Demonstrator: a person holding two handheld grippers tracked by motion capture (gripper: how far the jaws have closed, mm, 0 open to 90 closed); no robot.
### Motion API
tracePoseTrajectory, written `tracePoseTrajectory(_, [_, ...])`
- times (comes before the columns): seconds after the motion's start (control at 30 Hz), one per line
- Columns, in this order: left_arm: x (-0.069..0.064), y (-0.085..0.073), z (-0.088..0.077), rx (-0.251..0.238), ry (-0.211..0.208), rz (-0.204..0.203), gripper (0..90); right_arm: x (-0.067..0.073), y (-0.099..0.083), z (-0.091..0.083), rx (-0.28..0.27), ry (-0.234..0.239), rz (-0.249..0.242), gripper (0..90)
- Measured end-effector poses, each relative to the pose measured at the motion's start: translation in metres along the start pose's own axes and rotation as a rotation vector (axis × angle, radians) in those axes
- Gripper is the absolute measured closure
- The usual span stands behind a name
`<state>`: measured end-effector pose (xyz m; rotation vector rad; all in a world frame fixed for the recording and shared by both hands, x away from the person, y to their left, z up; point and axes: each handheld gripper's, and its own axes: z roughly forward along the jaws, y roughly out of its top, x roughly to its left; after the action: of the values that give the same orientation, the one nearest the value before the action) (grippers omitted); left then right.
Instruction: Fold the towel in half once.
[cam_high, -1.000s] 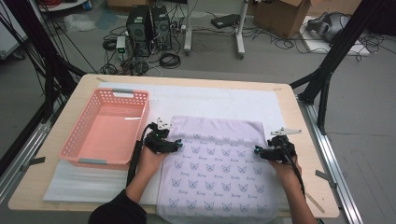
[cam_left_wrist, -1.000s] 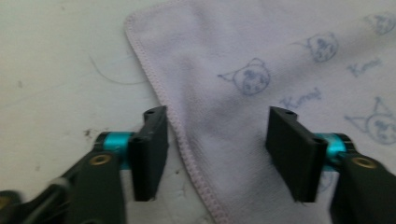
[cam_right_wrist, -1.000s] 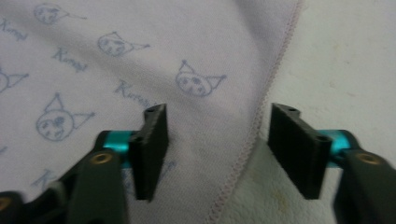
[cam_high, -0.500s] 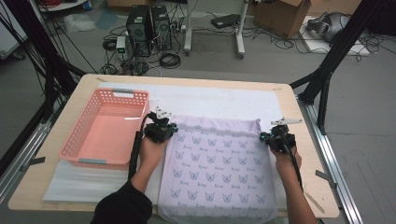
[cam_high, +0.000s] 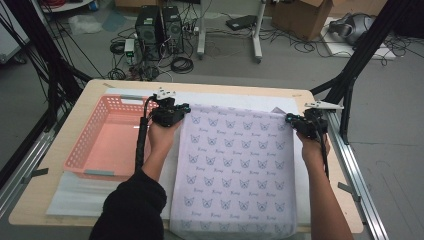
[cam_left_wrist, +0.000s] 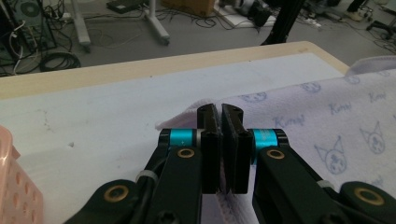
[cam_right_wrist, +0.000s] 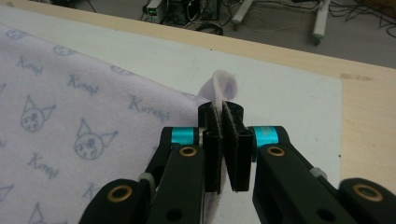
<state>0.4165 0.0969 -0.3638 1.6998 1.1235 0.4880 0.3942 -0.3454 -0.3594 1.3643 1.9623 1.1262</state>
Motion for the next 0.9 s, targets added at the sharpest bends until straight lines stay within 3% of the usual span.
tracePoseTrajectory(0.1, [-0.002,-0.005,-0.002,0.019,-0.006,0.003,85.9,-0.001,-0.003,-0.001,-0.007,0.025,0.024,86.5])
tracePoseTrajectory(0.2, [-0.005,-0.013,-0.007,0.067,-0.015,0.024,86.0,0.001,-0.009,-0.003,0.009,0.04,0.01,86.4])
tracePoseTrajectory(0.37, [-0.013,-0.026,-0.02,0.091,-0.046,0.044,85.9,0.004,-0.025,-0.013,0.023,0.078,-0.014,86.3])
tracePoseTrajectory(0.7, [-0.026,-0.055,-0.047,0.083,-0.121,0.042,85.5,0.01,-0.054,-0.04,0.03,0.139,0.001,86.0])
tracePoseTrajectory(0.9, [-0.029,-0.075,-0.066,0.085,-0.157,0.033,85.3,0.023,-0.071,-0.056,0.046,0.171,-0.004,85.4])
